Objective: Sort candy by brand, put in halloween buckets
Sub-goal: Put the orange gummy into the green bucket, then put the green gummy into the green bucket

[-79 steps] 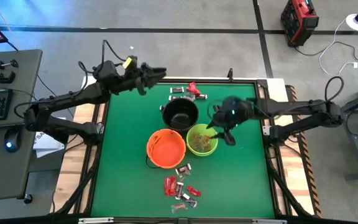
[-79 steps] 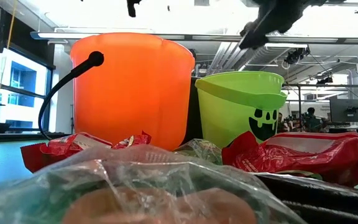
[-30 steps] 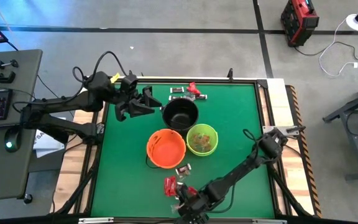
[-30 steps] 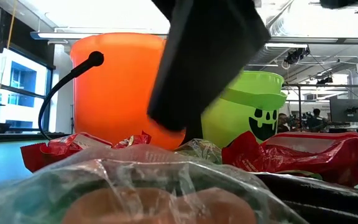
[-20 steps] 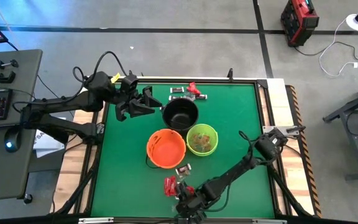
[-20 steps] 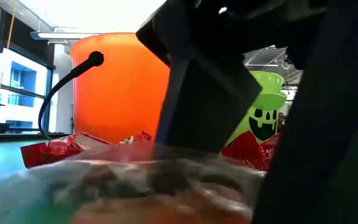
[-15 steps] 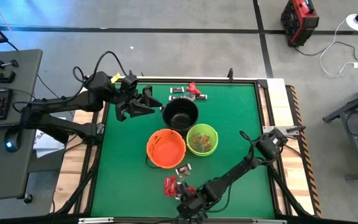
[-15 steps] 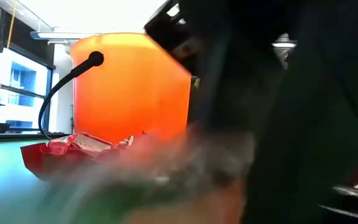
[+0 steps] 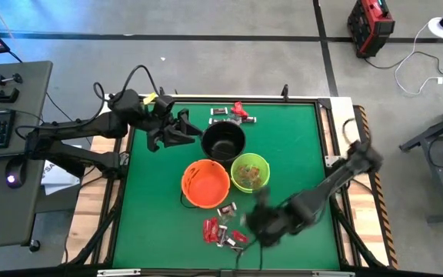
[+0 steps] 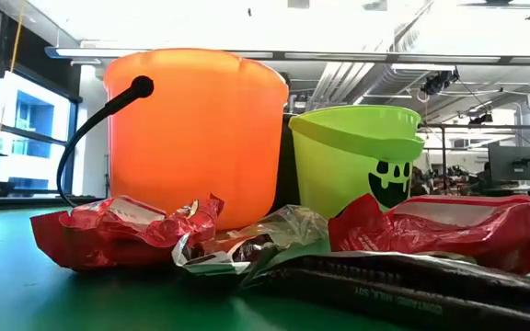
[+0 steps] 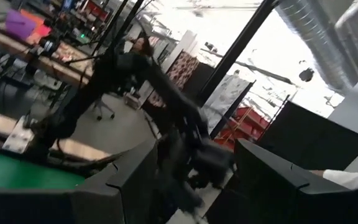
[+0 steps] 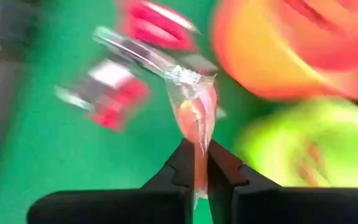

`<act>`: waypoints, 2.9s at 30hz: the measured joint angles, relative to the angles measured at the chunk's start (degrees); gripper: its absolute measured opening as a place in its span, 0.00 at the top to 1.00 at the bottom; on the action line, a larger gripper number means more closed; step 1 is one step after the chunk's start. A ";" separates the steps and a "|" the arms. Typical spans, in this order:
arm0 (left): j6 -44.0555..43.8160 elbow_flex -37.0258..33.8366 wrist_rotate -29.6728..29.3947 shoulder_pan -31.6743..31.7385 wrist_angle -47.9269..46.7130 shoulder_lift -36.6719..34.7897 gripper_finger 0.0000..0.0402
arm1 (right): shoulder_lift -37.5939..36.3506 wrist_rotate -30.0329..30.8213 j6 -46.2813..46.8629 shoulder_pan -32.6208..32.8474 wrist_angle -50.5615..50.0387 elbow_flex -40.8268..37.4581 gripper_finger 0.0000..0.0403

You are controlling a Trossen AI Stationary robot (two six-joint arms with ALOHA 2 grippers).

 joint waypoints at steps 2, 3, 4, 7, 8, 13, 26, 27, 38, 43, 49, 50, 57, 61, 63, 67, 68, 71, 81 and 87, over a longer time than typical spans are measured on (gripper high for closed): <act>1.34 0.00 -0.01 0.00 -1.74 0.00 0.49 | -5.73 4.86 5.99 -1.05 -2.50 -5.74 0.97; 2.02 0.00 0.00 0.00 -2.69 0.00 0.49 | -8.93 6.25 8.62 -1.82 -1.88 -9.29 0.98; 2.64 -0.02 0.00 0.00 -3.44 0.00 0.49 | -11.95 6.93 10.83 -2.69 -0.27 -12.73 0.98; 3.21 -0.02 -0.02 0.00 -4.75 0.00 0.49 | -19.72 7.17 15.13 -6.79 9.72 -23.45 0.99; 3.21 -0.02 0.00 0.00 -4.88 0.00 0.49 | -21.55 6.87 16.41 -8.48 14.04 -26.35 0.99; 3.28 -0.02 -0.02 0.00 -5.26 0.00 0.49 | -24.74 2.32 20.91 -16.81 27.71 -34.41 0.99; 4.32 -0.02 0.11 3.29 -6.80 -0.78 0.49 | -22.68 -9.29 28.54 -25.59 26.02 -29.78 0.49; 4.87 -0.02 -0.49 4.39 -7.89 -1.27 0.49 | -22.67 -9.98 29.39 -25.93 24.36 -28.63 0.46; 11.74 -0.02 -14.24 14.58 -21.62 -4.59 0.49 | -23.41 -7.72 35.86 -38.51 10.57 -22.73 0.42; 14.07 -0.02 -14.72 15.32 -23.77 -1.40 0.49 | -23.33 -15.18 25.64 -55.75 18.36 -28.89 0.43; 18.70 -0.02 -18.22 16.37 -23.60 4.35 0.49 | -18.82 -36.19 22.10 -74.70 48.22 -37.22 0.43; 19.34 -0.02 -19.63 16.62 -23.47 5.14 0.49 | -17.03 -38.04 22.67 -76.78 51.16 -37.56 0.43; 13.90 -0.02 -33.25 19.10 -20.45 10.83 0.49 | -1.38 -53.01 22.67 -80.49 56.57 -31.92 0.43; 12.97 -0.02 -34.86 20.88 -19.46 12.85 0.49 | 4.29 -56.52 19.36 -78.78 56.49 -26.92 0.44; 11.87 -0.02 -35.92 21.64 -19.46 13.32 0.49 | 5.58 -56.91 17.97 -78.35 56.41 -25.13 0.47; 10.77 -0.02 -37.70 23.45 -19.44 13.35 0.49 | 7.02 -56.66 14.55 -78.27 54.13 -22.85 0.57; 10.77 -0.02 -37.73 23.96 -19.49 13.35 0.49 | 7.33 -56.34 13.03 -78.27 52.98 -22.39 0.60; 10.73 -0.02 -37.47 25.15 -19.66 13.25 0.49 | 7.39 -54.42 8.99 -78.21 51.00 -21.93 0.68; 11.50 -0.02 -37.59 27.82 -21.66 13.20 0.49 | 9.49 -56.07 5.47 -77.20 52.33 -21.88 0.90; 9.61 -0.02 -37.57 28.03 -22.95 13.20 0.49 | 12.67 -60.83 8.48 -76.82 52.31 -21.90 0.96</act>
